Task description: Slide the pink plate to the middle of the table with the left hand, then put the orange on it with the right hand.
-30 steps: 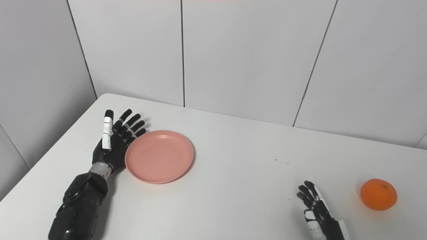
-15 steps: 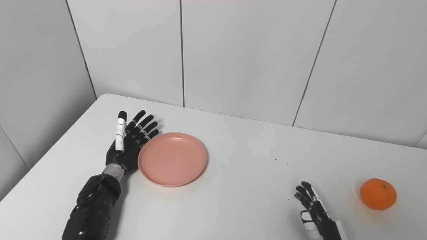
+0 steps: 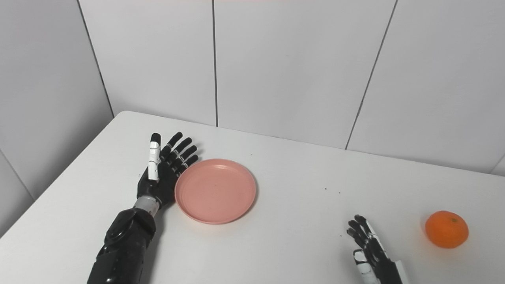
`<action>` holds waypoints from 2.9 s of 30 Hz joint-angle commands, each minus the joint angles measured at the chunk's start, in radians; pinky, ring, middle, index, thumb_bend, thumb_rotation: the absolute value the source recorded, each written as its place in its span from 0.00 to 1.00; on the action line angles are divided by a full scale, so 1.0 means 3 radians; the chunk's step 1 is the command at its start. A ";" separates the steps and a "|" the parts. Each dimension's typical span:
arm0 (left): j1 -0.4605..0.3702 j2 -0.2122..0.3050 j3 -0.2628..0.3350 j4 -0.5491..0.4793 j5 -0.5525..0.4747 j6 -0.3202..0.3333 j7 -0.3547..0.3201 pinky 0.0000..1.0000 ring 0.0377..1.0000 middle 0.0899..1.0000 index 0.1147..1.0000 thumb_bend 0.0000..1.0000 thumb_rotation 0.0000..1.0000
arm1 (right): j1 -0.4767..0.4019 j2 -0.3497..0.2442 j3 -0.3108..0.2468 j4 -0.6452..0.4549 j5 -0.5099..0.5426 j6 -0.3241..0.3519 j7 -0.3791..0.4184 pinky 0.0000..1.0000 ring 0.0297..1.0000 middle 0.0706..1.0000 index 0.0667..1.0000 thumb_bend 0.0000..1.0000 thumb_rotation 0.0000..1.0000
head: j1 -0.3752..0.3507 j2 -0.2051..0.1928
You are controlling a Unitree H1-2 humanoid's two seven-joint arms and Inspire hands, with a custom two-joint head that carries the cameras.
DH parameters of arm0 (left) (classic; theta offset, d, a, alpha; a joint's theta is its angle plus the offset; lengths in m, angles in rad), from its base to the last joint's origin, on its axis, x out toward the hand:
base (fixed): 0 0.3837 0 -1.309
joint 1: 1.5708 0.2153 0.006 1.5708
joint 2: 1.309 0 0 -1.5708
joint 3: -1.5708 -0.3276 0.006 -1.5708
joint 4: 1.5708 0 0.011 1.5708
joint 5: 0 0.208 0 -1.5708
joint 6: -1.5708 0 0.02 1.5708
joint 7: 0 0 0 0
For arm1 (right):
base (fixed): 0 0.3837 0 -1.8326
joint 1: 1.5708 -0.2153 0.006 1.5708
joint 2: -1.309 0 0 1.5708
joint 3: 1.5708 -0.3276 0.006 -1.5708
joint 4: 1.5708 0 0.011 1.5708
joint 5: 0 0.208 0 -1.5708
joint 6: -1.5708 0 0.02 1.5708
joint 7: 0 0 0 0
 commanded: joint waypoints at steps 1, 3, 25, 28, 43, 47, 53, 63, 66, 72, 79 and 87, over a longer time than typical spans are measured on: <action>0.0096 -0.0064 -0.0049 0.0034 0.0037 0.0248 0.0103 0.87 0.85 0.86 0.87 0.73 0.83 | 0.0204 0.0071 0.0068 0.0159 -0.0004 0.0043 -0.0021 0.94 0.88 0.89 0.92 0.75 0.91 | -0.0005 0.0005; 0.0105 -0.0088 -0.0067 0.0002 0.0043 0.0264 0.0124 0.86 0.85 0.85 0.86 0.73 0.82 | 0.0202 0.0078 0.0071 0.0154 -0.0009 0.0046 -0.0026 0.93 0.88 0.89 0.92 0.76 0.90 | -0.0027 0.0016; 0.0127 -0.0070 -0.0111 -0.0321 0.0041 0.0640 0.0210 0.84 0.84 0.84 0.86 0.73 0.84 | 0.0149 0.0427 0.0134 -0.0026 0.0094 0.0482 -0.0157 0.91 0.85 0.87 0.90 0.84 0.91 | -0.0846 0.0277; 0.0116 -0.0071 -0.0102 -0.0328 0.0030 0.0664 0.0220 0.86 0.85 0.85 0.87 0.73 0.84 | 0.0132 0.0453 0.0165 -0.0028 0.0042 0.0507 -0.0189 0.90 0.84 0.88 0.90 0.85 0.93 | -0.0948 0.0289; 0.0078 -0.0231 -0.0003 -0.0278 -0.0008 0.0606 0.0337 0.89 0.86 0.86 0.88 0.72 0.80 | 0.0077 0.0564 0.0273 -0.0030 -0.0080 0.0576 -0.0327 0.89 0.84 0.87 0.90 0.87 0.91 | -0.1254 0.0378; 0.0056 -0.0293 0.0027 -0.0276 -0.0003 0.0637 0.0398 0.88 0.85 0.85 0.87 0.74 0.79 | 0.0064 0.0574 0.0296 -0.0042 -0.0083 0.0602 -0.0348 0.89 0.84 0.87 0.90 0.85 0.91 | -0.1315 0.0403; 0.0042 -0.0380 0.0054 -0.0311 -0.0036 0.0682 0.0465 0.88 0.86 0.85 0.87 0.74 0.79 | 0.0041 0.0592 0.0337 -0.0019 -0.0119 0.0599 -0.0371 0.88 0.85 0.87 0.89 0.83 0.91 | -0.1456 0.0416; 0.0049 -0.0472 0.0054 -0.0313 -0.0080 0.0702 0.0524 0.87 0.86 0.87 0.89 0.68 0.79 | 0.0009 0.0659 0.0394 0.0018 -0.0168 0.0571 -0.0428 0.87 0.85 0.87 0.89 0.82 0.90 | -0.1660 0.0443; 0.0057 -0.0485 0.0038 -0.0309 -0.0077 0.0698 0.0522 0.89 0.87 0.87 0.90 0.68 0.81 | 0.0002 0.0681 0.0398 0.0014 -0.0159 0.0588 -0.0440 0.87 0.85 0.87 0.89 0.82 0.88 | -0.1687 0.0450; 0.0079 -0.0551 0.0092 -0.0320 -0.0161 0.0729 0.0565 0.88 0.86 0.87 0.88 0.69 0.78 | -0.0018 0.0684 0.0435 0.0035 -0.0197 0.0560 -0.0452 0.86 0.85 0.87 0.90 0.81 0.89 | -0.1799 0.0437; 0.0127 -0.0620 0.0040 -0.0394 -0.0199 0.0789 0.0572 0.89 0.86 0.87 0.88 0.69 0.79 | -0.0014 0.0694 0.0434 0.0017 -0.0168 0.0600 -0.0463 0.88 0.85 0.87 0.89 0.84 0.88 | -0.1772 0.0446; 0.0134 -0.0682 -0.0005 -0.0439 -0.0195 0.0847 0.0614 0.88 0.86 0.86 0.88 0.67 0.79 | -0.0015 0.0681 0.0444 0.0010 -0.0199 0.0592 -0.0468 0.86 0.85 0.87 0.89 0.81 0.89 | -0.1819 0.0454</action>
